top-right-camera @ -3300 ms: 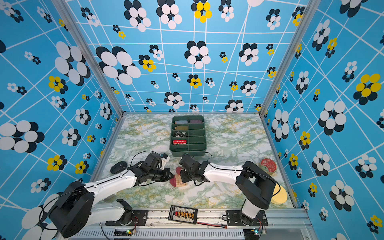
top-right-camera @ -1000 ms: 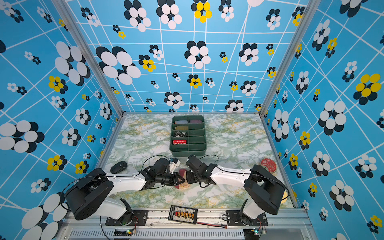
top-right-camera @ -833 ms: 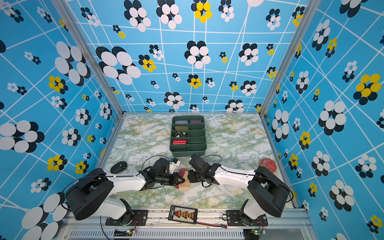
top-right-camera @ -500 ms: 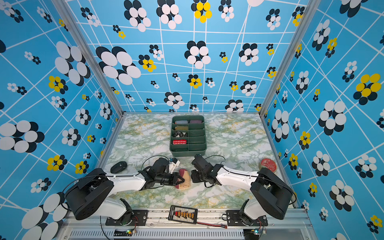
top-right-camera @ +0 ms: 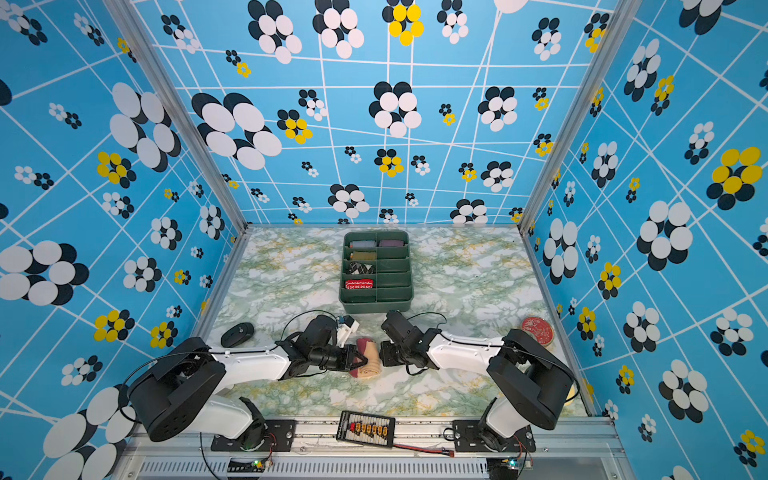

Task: Roll the socks
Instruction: 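Hold the rolled sock upright with both grippers, squeezing it together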

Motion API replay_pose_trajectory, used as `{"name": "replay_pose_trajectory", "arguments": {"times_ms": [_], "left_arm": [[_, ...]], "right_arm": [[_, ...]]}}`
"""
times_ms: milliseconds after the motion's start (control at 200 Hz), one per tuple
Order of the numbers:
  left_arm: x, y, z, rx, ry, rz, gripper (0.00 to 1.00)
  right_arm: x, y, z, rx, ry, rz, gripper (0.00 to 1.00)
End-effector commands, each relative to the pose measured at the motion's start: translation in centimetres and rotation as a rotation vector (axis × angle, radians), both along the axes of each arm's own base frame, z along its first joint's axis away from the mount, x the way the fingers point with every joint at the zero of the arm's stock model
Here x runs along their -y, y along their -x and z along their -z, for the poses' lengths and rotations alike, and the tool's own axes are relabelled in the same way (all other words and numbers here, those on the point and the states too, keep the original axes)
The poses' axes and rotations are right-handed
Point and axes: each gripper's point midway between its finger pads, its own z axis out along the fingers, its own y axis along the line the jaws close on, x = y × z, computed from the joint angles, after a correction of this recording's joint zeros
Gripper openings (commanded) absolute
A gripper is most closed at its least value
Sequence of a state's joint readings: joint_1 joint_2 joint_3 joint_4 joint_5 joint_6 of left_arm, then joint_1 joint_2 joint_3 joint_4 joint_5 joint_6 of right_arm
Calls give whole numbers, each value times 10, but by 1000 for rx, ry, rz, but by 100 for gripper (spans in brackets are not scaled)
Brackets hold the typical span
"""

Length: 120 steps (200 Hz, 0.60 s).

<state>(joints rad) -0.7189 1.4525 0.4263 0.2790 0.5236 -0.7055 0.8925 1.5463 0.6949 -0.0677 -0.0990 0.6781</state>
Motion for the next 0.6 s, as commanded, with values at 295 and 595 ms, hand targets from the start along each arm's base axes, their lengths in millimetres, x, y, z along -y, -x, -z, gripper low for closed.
{"name": "replay_pose_trajectory", "arguments": {"times_ms": [295, 595], "left_arm": [[-63, 37, 58, -181, -284, -57, 0], [-67, 34, 54, -173, -280, -70, 0]], "right_arm": [[-17, 13, -5, -43, -137, -46, 34], [-27, 16, -13, -48, -206, -75, 34]]}}
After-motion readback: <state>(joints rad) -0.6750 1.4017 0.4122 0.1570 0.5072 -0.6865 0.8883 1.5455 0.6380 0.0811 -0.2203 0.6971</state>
